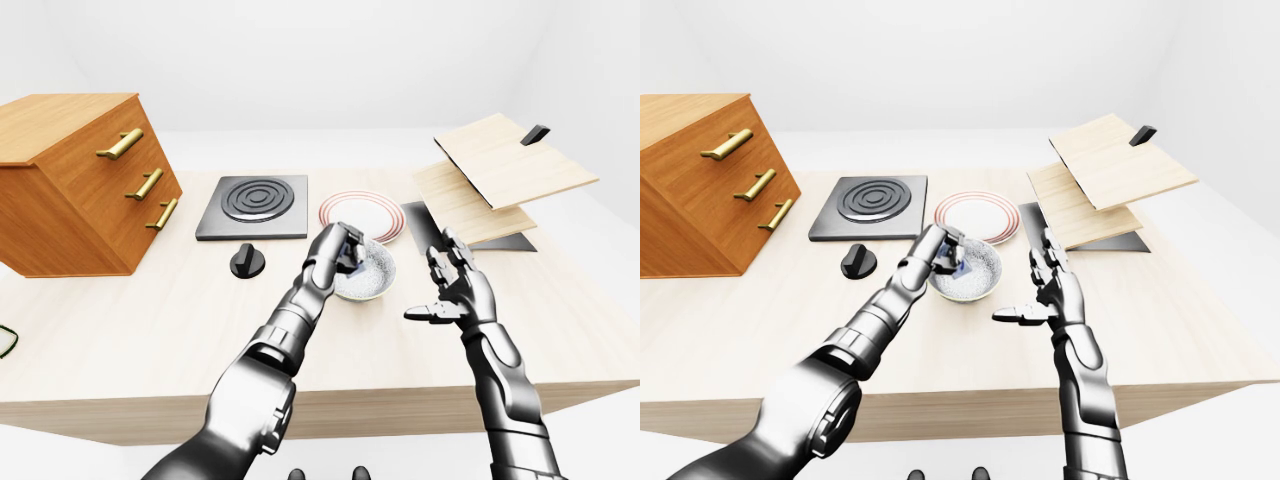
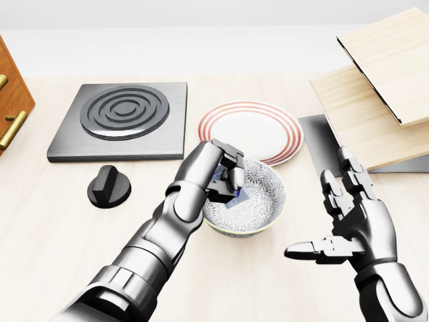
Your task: Pick up the cream cheese and put it in the bowl.
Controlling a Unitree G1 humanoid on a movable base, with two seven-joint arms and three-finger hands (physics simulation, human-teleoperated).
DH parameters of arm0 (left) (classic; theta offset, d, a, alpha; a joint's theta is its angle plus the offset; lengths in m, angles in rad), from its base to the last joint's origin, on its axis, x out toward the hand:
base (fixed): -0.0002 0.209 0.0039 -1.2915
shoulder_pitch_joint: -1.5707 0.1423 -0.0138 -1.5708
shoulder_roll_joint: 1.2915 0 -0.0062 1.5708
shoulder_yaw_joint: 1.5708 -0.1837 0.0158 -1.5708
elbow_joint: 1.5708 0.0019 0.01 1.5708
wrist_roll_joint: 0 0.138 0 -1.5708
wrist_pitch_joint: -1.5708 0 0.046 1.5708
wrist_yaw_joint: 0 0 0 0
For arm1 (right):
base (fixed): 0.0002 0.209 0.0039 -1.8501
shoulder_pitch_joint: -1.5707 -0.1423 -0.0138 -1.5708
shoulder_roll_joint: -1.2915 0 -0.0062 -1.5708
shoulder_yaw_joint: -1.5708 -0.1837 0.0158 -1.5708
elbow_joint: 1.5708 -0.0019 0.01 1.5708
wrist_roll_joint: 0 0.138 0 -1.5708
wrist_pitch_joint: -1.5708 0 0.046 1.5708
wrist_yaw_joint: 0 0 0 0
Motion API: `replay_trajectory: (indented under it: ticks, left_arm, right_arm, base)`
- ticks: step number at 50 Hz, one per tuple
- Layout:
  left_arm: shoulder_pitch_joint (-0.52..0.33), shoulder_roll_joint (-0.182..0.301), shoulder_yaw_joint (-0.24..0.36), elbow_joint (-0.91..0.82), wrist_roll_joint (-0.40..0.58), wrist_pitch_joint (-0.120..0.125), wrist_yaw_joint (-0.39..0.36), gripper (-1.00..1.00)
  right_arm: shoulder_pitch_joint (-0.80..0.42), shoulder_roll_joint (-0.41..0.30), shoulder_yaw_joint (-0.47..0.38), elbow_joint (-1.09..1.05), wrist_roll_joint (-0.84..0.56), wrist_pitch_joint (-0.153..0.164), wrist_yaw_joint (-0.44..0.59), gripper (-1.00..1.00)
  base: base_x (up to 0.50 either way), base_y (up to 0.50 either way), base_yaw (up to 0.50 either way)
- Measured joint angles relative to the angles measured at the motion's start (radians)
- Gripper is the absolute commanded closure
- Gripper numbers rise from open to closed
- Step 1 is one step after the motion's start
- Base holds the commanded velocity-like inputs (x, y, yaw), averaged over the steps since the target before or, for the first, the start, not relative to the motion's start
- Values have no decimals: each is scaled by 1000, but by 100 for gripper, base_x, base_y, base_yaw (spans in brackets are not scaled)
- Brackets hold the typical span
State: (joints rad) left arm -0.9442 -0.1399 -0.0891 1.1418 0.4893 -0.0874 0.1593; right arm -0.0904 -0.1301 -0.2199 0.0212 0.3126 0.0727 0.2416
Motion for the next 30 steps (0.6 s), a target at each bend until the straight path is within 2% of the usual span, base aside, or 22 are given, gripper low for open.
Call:
replay_trajectory:
  ticks: [17,18,19,20,21,22,26,27,30]
  left_arm:
    - [-11,-4,6,43,16,0,14,100]
    - [-11,-4,6,45,16,0,14,86]
    - [-12,-4,7,45,20,0,15,80]
    - [-12,-4,6,45,26,0,16,29]
    - [-13,-5,7,45,32,0,17,8]
    - [-14,-5,7,44,37,0,18,-25]
    - [-18,-6,9,38,51,0,20,-54]
    - [-19,-7,9,37,53,0,20,-66]
    - [-21,-8,10,33,59,0,21,-75]
  right_arm:
    - [-8,-5,-6,41,4,-27,15,-100]
    - [-9,-6,-6,44,5,-29,16,-100]
    - [-10,-6,-6,47,5,-31,17,-100]
    - [-11,-7,-6,51,5,-34,18,-100]
    - [-12,-7,-7,54,6,-36,19,-100]
    - [-13,-8,-7,57,6,-38,19,-100]
    - [-16,-10,-7,68,8,-45,23,-100]
    - [-16,-10,-7,70,9,-46,23,-100]
    - [-17,-12,-8,74,10,-49,25,-100]
  base:
    - [0,0,0]
    - [0,0,0]
    - [0,0,0]
    - [0,0,0]
    - [0,0,0]
    - [0,0,0]
    - [0,0,0]
    - [0,0,0]
    - [0,0,0]
